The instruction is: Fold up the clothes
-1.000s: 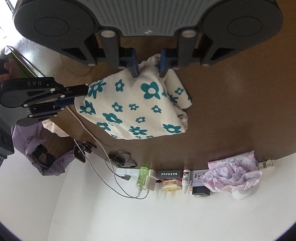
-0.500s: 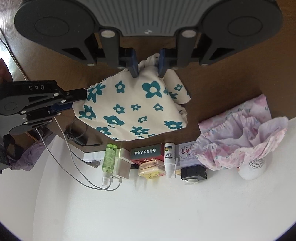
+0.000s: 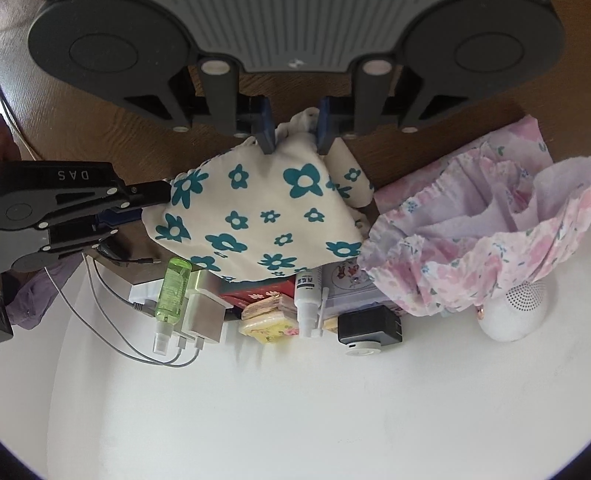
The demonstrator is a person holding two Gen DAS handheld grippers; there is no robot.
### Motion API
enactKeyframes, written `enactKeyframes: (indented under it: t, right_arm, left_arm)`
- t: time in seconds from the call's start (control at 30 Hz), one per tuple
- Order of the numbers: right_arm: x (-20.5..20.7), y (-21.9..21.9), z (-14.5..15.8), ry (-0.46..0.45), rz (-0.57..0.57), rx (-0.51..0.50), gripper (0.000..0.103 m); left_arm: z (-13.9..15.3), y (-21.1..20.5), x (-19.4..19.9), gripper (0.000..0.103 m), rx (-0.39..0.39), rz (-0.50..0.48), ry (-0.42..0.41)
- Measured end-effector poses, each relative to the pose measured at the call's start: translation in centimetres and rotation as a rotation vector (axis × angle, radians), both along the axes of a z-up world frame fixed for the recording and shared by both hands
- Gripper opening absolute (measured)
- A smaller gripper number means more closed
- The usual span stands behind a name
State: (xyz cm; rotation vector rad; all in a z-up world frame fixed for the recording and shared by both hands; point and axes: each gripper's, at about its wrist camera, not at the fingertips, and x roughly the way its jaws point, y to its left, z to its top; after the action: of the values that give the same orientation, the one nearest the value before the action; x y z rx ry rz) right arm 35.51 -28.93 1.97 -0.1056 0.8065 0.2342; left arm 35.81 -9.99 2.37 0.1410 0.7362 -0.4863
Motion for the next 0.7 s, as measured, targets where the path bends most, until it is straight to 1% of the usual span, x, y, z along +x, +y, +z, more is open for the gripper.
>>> enactKeyframes:
  t: [0.13,0.2,0.23,0.27,0.3,0.33,0.37,0.4,0.43,0.47,0.53,0.57,0.6,0.63,0.67,0.7]
  right_arm:
    - [0.6,-0.1,0.0,-0.004,-0.018,-0.001,0.018]
    - [0.4,-0.1,0.2,-0.006,-0.027,-0.003,0.020]
    - [-0.1,-0.1,0.4,-0.008,-0.030,-0.005,0.025]
    - [-0.7,-0.2,0.8,-0.010,-0.033,-0.006,0.029]
    - [-1.6,-0.3,1.2,-0.019,-0.040,-0.008,0.038]
    - [-2.6,-0.2,1.7,-0.029,-0.040,-0.012,0.041]
    - [-3.9,0.0,2.4,-0.043,-0.037,-0.015,0.042]
    - [-5.3,0.2,3.0,-0.057,-0.034,-0.018,0.047]
    - [-6.7,0.5,3.7,-0.070,-0.034,-0.016,0.054]
    - [-8.2,0.8,4.4,-0.081,-0.034,-0.005,0.058]
    - [-11.4,1.4,5.7,-0.100,-0.036,0.017,0.077]
    - [-13.1,1.8,6.1,-0.105,-0.032,0.024,0.081]
    - [-14.8,2.2,6.5,-0.110,-0.027,0.031,0.087]
    - [-16.5,2.7,6.5,-0.105,-0.027,0.038,0.091]
    - [-18.2,3.2,6.4,-0.098,-0.028,0.045,0.093]
    - [-19.9,3.7,6.4,-0.091,-0.028,0.052,0.100]
  left_arm:
    - [0.0,-0.1,0.2,0.025,0.006,0.021,0.005]
    - [0.6,0.1,-0.4,0.025,0.005,0.042,-0.011]
    - [1.0,0.4,-1.1,0.025,-0.008,0.060,-0.030]
    - [1.6,0.7,-1.9,0.029,-0.030,0.071,-0.048]
    - [2.4,1.1,-3.0,0.032,-0.048,0.078,-0.063]
    - [3.2,1.3,-4.2,0.036,-0.059,0.086,-0.077]
    - [4.0,1.5,-5.6,0.043,-0.057,0.093,-0.100]
    - [4.8,1.7,-7.3,0.048,-0.042,0.105,-0.133]
    - [5.5,1.9,-9.0,0.061,-0.028,0.129,-0.165]
    - [6.2,2.2,-10.8,0.073,-0.023,0.157,-0.187]
    - [7.2,3.3,-14.4,0.084,-0.034,0.203,-0.213]
    - [7.4,3.9,-16.2,0.087,-0.040,0.231,-0.219]
    - [7.3,4.4,-17.8,0.088,-0.040,0.256,-0.216]
    - [7.0,4.8,-19.4,0.091,-0.037,0.272,-0.203]
    - [6.5,5.3,-21.0,0.092,-0.032,0.281,-0.184]
    - [5.8,5.7,-22.5,0.092,-0.031,0.296,-0.162]
